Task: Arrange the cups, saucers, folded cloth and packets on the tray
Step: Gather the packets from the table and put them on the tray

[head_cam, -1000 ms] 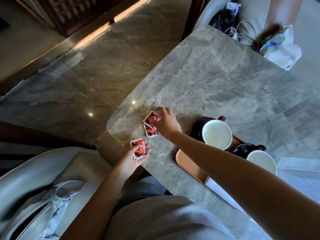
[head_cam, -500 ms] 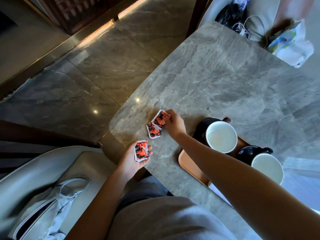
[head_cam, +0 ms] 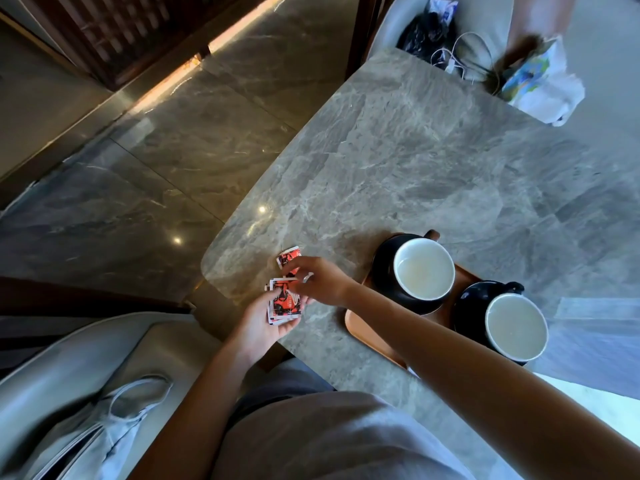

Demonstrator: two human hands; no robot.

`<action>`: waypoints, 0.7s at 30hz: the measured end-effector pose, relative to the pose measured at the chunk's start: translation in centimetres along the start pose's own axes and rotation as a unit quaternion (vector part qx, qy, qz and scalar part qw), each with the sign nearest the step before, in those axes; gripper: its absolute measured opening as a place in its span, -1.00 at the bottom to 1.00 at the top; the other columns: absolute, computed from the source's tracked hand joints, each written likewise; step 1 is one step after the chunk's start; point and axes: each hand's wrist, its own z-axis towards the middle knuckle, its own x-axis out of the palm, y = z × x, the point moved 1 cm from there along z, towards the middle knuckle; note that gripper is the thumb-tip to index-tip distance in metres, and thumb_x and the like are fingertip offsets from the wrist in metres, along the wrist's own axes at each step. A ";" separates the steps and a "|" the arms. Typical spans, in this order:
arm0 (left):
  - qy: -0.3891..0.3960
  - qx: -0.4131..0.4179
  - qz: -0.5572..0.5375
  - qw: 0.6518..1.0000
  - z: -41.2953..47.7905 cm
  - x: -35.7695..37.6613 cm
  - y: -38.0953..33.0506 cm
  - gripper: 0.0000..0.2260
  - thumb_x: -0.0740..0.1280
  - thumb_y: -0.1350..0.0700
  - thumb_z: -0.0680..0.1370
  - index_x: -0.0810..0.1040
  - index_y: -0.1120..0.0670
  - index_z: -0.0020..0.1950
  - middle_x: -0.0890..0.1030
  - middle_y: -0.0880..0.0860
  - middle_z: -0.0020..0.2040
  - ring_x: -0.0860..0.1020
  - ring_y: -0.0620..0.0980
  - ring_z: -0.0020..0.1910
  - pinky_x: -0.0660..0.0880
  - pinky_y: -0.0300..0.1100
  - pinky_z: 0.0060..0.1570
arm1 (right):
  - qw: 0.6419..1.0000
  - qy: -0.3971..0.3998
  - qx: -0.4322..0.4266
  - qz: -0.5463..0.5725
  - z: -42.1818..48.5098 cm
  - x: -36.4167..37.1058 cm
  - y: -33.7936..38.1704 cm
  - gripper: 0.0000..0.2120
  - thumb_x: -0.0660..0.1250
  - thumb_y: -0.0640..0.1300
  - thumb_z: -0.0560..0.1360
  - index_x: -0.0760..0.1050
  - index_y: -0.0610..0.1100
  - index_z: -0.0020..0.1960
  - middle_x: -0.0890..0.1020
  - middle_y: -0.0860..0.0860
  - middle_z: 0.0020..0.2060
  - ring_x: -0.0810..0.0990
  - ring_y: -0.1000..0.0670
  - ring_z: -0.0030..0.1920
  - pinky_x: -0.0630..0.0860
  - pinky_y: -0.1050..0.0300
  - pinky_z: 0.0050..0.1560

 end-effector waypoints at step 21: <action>-0.039 0.025 -0.090 0.995 -0.5 -2.0 -0.5 -0.73 0.05 0.35 0.53 0.49 0.24 0.10 0.70 0.18 -0.18 0.68 0.06 -0.23 0.65 -0.09 -0.17 | 0.948 -0.111 -0.026 -0.296 2.6 -0.4 -0.4 -0.51 0.41 -0.14 0.40 0.33 -0.02 0.28 0.33 -0.05 0.22 0.40 -0.11 0.22 0.51 0.00 -0.11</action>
